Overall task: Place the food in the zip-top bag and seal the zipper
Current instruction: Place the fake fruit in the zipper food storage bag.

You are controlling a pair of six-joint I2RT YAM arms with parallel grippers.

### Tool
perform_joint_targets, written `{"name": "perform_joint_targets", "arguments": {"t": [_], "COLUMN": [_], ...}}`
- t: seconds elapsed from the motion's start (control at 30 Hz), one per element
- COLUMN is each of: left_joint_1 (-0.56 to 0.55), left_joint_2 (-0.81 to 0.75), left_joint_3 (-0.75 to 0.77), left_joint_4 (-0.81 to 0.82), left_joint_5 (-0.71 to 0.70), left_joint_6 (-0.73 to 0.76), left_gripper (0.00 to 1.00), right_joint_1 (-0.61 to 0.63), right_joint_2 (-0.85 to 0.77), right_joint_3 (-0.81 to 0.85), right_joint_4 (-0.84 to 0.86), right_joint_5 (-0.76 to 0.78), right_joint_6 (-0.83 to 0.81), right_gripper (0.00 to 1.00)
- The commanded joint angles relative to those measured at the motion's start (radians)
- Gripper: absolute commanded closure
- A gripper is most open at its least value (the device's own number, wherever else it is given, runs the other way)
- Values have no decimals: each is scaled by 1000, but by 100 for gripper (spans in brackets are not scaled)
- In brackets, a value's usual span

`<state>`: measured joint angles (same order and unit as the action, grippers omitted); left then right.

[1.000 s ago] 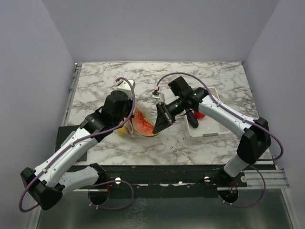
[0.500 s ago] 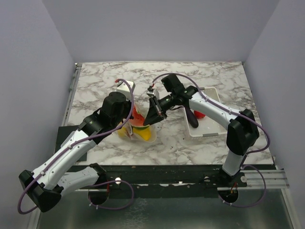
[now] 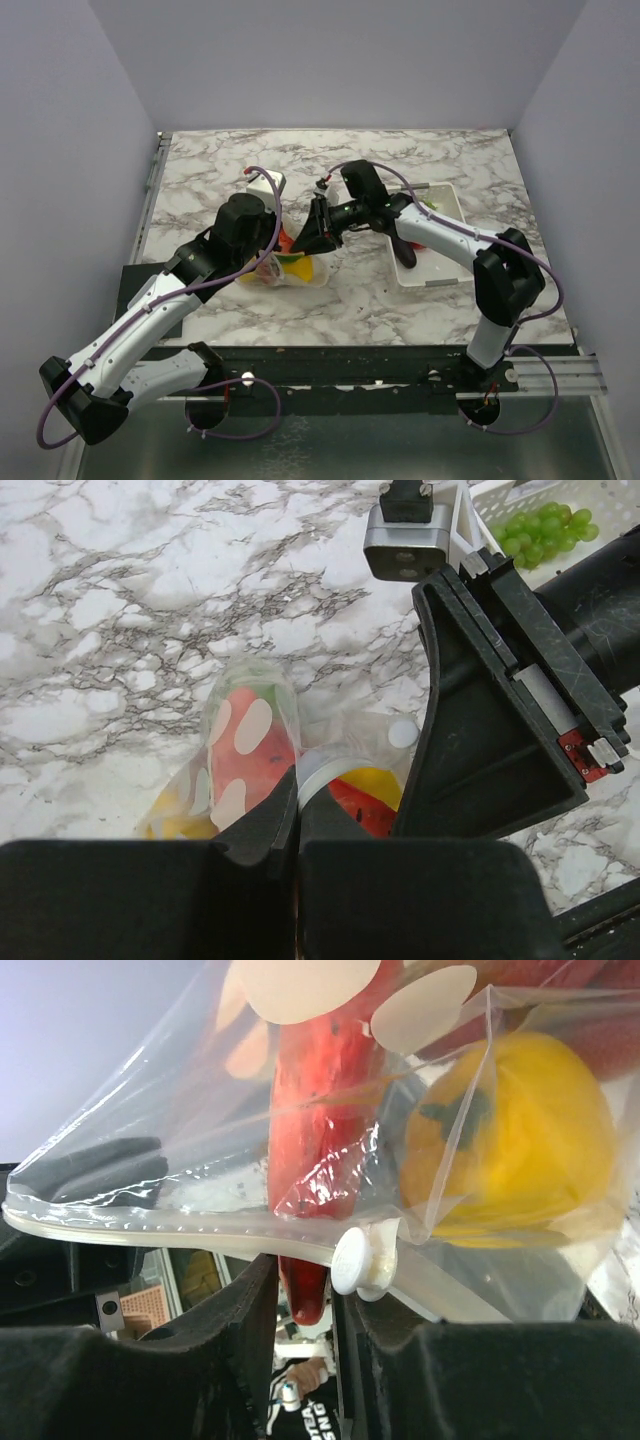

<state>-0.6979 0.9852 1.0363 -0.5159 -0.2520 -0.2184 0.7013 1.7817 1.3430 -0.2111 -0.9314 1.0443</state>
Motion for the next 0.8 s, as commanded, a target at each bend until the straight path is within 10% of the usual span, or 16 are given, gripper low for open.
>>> {"name": "perform_joint_targets", "arguments": {"t": [0.0,0.77], "left_joint_1": [-9,-9], "left_joint_2": [-25,-16], "left_joint_3": [-1,-4], "left_joint_4": [52,51], "left_joint_5": [27,-27], "left_joint_6": [7,-5], "left_gripper": [100,100], "right_joint_1": [1,2], "right_joint_2": [-45,-260], "right_joint_3": [-13,-37], "right_joint_4": [105,-172], "right_joint_5": [70,299], "right_joint_6": [60,-226], "right_gripper": [64,54]}}
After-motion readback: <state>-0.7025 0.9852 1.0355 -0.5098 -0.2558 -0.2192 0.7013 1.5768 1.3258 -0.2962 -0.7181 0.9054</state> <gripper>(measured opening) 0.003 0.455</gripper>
